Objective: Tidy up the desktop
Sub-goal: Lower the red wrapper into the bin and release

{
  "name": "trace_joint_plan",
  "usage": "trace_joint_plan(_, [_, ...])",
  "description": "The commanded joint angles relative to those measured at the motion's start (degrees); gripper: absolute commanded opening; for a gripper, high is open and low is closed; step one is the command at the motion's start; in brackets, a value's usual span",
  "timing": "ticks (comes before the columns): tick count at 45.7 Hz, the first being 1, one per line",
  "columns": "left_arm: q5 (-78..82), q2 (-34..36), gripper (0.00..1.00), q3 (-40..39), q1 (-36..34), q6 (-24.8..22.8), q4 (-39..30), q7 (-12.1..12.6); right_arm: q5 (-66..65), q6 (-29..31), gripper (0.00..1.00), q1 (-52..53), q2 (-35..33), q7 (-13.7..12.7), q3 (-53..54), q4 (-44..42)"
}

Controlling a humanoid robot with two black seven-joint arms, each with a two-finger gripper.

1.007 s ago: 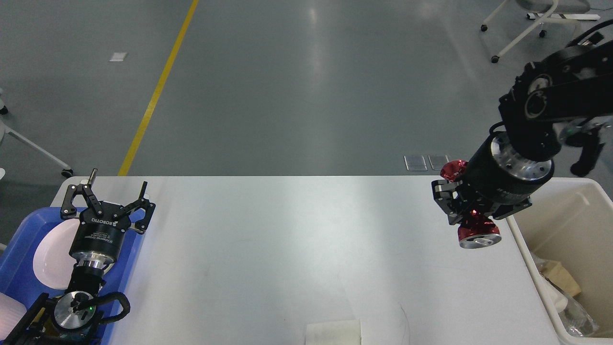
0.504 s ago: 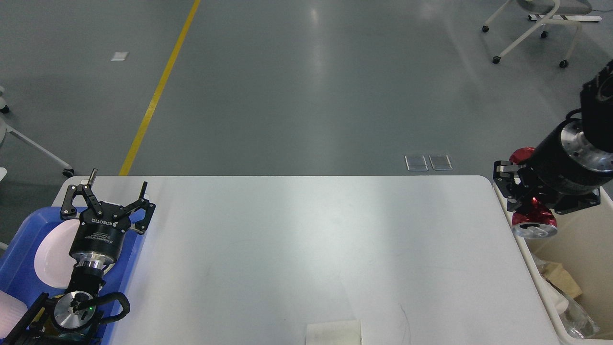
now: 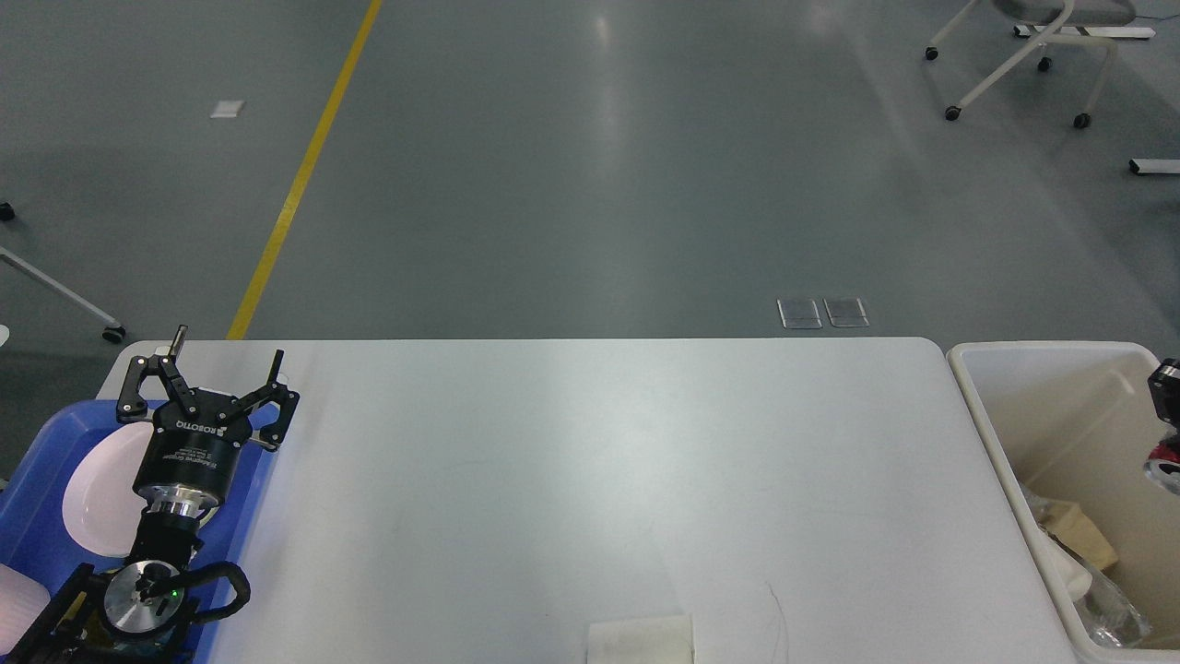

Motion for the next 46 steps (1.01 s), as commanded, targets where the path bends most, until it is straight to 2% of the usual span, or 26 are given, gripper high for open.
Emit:
trace_joint_plan(1, [0.0,0.0,0.96,-0.1,0.0,0.0,0.0,0.0,-1.9,-3.5,0.0,-15.6,-1.7,0.0,10.3,-10.4])
trace_joint_plan(8, [0.0,0.0,0.96,0.0,0.0,0.0,0.0,0.0,-3.7,-7.4,0.0,-35.6,2.0,0.0,23.2,-23.6])
trace_joint_plan(12, [0.0,0.0,0.96,0.0,0.0,0.0,0.0,0.0,-3.7,-8.1,0.0,-43.7,5.5,0.0,28.3,-31.3])
trace_joint_plan(17, [0.0,0.0,0.96,0.0,0.0,0.0,0.0,0.0,-3.5,-10.5,0.0,-51.1,11.6,0.1,31.1,-41.8])
trace_joint_plan(28, [0.0,0.0,0.96,-0.1,0.0,0.0,0.0,0.0,-2.9,-21.9,0.0,-63.3,22.8,0.1,32.5,-56.9])
trace_joint_plan(33, [0.0,0.0,0.96,0.0,0.0,0.0,0.0,0.0,-2.9,-23.4,0.0,-65.9,26.1,0.1,32.4,-59.9])
trace_joint_plan(46, [0.0,0.0,0.96,0.0,0.0,0.0,0.0,0.0,-2.9,-24.7,0.0,-67.8,27.7,0.1,32.5,-59.9])
